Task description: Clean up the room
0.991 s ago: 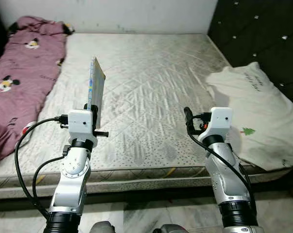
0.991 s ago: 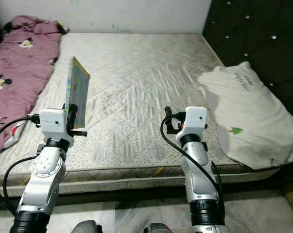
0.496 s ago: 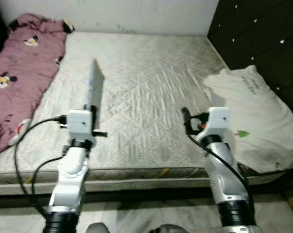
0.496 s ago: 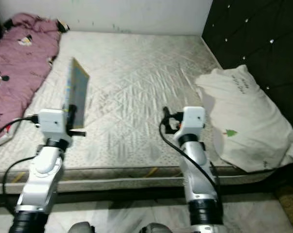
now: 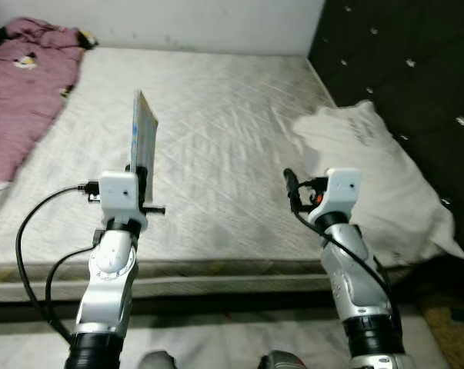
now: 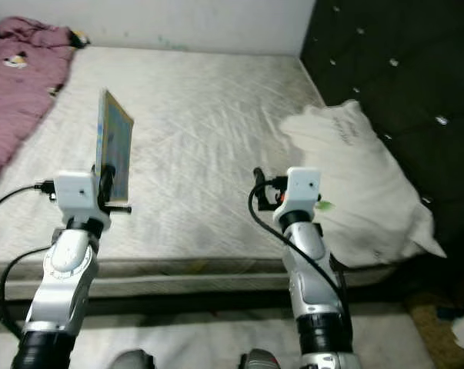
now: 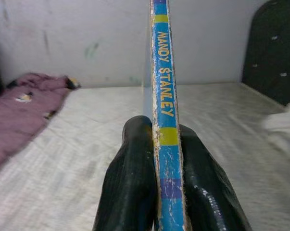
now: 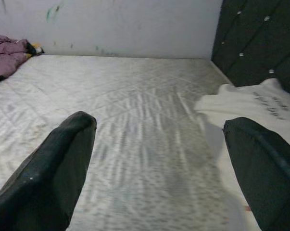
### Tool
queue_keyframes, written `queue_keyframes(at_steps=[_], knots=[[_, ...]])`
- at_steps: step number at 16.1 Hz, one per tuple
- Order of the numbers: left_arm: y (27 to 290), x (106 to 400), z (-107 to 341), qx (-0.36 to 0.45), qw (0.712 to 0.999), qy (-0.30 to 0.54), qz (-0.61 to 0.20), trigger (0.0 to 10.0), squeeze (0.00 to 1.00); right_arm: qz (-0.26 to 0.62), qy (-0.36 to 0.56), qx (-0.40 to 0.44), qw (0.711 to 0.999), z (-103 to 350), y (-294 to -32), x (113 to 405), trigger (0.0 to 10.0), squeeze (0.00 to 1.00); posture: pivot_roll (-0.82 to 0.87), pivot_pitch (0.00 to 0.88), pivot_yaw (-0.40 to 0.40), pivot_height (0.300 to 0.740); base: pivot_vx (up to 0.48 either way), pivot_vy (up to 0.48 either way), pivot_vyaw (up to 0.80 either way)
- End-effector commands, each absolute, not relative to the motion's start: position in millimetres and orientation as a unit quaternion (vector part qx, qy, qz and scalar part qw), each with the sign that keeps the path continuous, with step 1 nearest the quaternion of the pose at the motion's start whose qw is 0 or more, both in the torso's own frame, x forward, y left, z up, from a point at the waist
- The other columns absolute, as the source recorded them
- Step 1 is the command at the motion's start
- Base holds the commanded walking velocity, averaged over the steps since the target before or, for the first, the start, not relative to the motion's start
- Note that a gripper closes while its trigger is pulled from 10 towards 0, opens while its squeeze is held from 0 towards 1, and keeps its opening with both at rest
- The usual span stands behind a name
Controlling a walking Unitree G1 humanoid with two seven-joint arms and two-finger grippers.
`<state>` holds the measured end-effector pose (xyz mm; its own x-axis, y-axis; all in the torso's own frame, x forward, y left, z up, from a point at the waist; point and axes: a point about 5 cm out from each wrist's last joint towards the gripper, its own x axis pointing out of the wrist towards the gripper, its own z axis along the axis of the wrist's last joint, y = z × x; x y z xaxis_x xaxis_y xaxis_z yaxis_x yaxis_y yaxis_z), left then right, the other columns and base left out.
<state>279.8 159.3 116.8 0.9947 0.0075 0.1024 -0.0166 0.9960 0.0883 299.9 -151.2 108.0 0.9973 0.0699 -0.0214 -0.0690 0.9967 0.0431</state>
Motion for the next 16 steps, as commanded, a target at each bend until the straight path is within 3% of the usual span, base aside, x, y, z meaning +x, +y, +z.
queue_keyframes(at_steps=[1,5,16], knots=[[153.4,280.4,127.4,0.036,0.996,-0.081,-0.007,10.0,0.00,0.025,0.008,0.020,0.999,109.7,-156.9,299.8,10.0,0.00,0.00,0.000,-0.031,0.740,0.000,0.000,0.00],[150.6,279.9,130.3,0.031,0.995,-0.093,-0.022,10.0,0.00,0.025,0.007,0.019,0.999,109.9,-156.4,300.2,10.0,0.00,0.00,0.000,-0.032,0.740,0.062,0.000,0.00],[150.5,279.6,130.2,0.024,0.995,-0.094,-0.030,10.0,0.00,0.026,0.007,0.019,0.999,109.8,-155.5,300.6,10.0,0.00,0.00,0.000,-0.032,0.740,0.379,0.000,0.00]])
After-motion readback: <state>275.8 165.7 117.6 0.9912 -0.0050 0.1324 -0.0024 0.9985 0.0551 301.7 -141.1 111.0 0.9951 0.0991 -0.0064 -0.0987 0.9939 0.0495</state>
